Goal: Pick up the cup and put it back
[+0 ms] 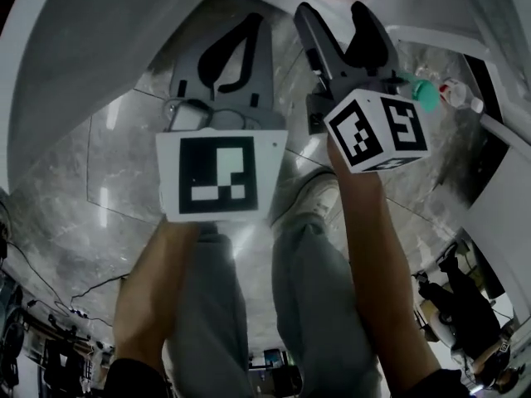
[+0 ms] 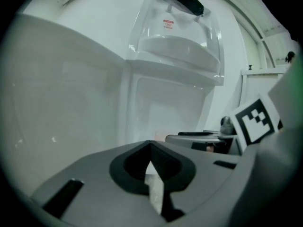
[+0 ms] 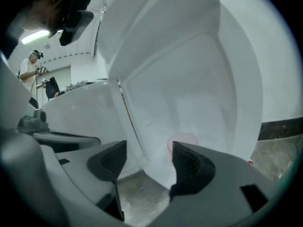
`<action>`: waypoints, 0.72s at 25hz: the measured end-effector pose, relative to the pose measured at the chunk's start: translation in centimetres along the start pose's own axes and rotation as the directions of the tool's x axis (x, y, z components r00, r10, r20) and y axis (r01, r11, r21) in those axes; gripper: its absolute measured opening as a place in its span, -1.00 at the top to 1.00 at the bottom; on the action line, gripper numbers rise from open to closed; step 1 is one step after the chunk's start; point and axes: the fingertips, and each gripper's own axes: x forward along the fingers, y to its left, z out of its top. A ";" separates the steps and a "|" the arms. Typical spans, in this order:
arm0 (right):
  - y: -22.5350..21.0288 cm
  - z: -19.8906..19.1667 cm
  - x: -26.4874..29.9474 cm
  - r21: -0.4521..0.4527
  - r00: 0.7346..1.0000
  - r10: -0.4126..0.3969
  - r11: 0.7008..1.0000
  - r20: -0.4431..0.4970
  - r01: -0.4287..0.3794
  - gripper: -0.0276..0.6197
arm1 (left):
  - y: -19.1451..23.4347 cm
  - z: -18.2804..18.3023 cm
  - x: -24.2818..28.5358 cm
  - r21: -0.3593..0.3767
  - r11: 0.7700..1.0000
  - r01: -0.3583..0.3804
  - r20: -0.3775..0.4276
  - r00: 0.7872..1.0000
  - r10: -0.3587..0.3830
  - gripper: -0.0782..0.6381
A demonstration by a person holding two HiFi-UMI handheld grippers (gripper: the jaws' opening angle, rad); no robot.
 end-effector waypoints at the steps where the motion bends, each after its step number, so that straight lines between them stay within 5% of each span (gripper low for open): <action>1: 1.1 0.2 -0.8 -0.004 1.000 0.022 1.000 -0.005 -0.022 0.09 | 0.0 0.4 -0.4 -0.009 1.000 -0.002 0.004 1.000 0.002 0.75; 4: 3.3 1.1 -3.1 -0.023 0.998 0.055 0.998 -0.028 -0.056 0.60 | 0.0 1.7 -1.8 -0.031 0.999 -0.012 0.011 1.000 0.012 0.75; 7: 4.7 2.0 -4.7 -0.034 0.997 0.065 0.997 -0.052 -0.067 0.87 | 0.0 2.7 -3.0 -0.031 1.000 -0.005 0.006 1.000 0.005 0.75; 18: 4.9 2.5 -6.8 -0.101 0.992 0.051 0.993 -0.112 -0.063 0.88 | -2.9 3.4 -3.4 0.013 0.998 0.066 -0.028 0.997 -0.065 0.75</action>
